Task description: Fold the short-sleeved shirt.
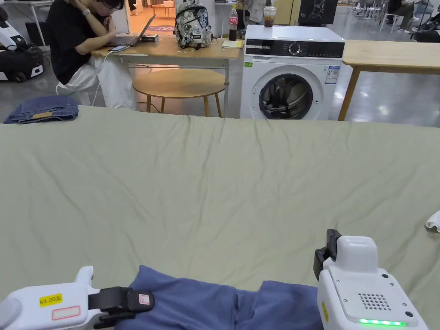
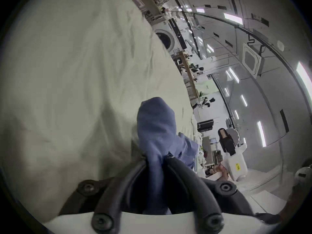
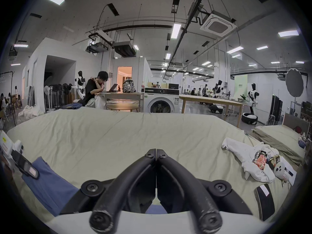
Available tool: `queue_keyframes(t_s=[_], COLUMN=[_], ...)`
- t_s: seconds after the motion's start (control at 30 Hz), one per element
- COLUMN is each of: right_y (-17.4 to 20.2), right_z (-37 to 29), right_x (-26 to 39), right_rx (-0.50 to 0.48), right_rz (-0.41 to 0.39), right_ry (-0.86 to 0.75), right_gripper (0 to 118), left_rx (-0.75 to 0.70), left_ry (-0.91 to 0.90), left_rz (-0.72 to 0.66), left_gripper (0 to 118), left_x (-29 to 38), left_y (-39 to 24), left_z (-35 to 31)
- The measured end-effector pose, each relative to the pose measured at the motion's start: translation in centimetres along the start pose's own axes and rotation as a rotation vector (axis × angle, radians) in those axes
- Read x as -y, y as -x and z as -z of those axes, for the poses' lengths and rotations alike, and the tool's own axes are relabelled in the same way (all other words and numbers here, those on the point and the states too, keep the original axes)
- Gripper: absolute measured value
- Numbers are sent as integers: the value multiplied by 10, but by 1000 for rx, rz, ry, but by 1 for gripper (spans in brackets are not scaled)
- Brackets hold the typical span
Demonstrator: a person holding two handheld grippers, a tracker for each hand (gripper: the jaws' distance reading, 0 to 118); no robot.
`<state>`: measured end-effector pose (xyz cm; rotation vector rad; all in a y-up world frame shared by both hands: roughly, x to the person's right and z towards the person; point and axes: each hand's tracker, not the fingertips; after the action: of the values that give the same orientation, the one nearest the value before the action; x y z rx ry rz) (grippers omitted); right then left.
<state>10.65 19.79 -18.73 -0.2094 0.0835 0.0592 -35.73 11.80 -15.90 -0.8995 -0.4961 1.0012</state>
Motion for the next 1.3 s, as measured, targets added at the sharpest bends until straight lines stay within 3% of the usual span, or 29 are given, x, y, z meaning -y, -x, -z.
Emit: queue_keyframes(t_s=[0.17, 0.47, 0.93, 1.3], right_y=[5, 13, 7, -6], right_z=[4, 4, -2, -4], right_x=[-2, -2, 3, 6], right_rx=[21, 1, 2, 33], right_rz=[-11, -25, -40, -22], right_ry=[-11, -12, 11, 22], right_gripper=[0, 0, 0, 0], left_rx=[-80, -381, -373, -368], left_ry=[-50, -84, 53, 241], left_rz=[28, 242, 400, 426], left_gripper=[3, 3, 3, 3], left_x=[-18, -31, 8, 34], left_y=[-26, -96, -188, -192], left_z=[-44, -76, 24, 157])
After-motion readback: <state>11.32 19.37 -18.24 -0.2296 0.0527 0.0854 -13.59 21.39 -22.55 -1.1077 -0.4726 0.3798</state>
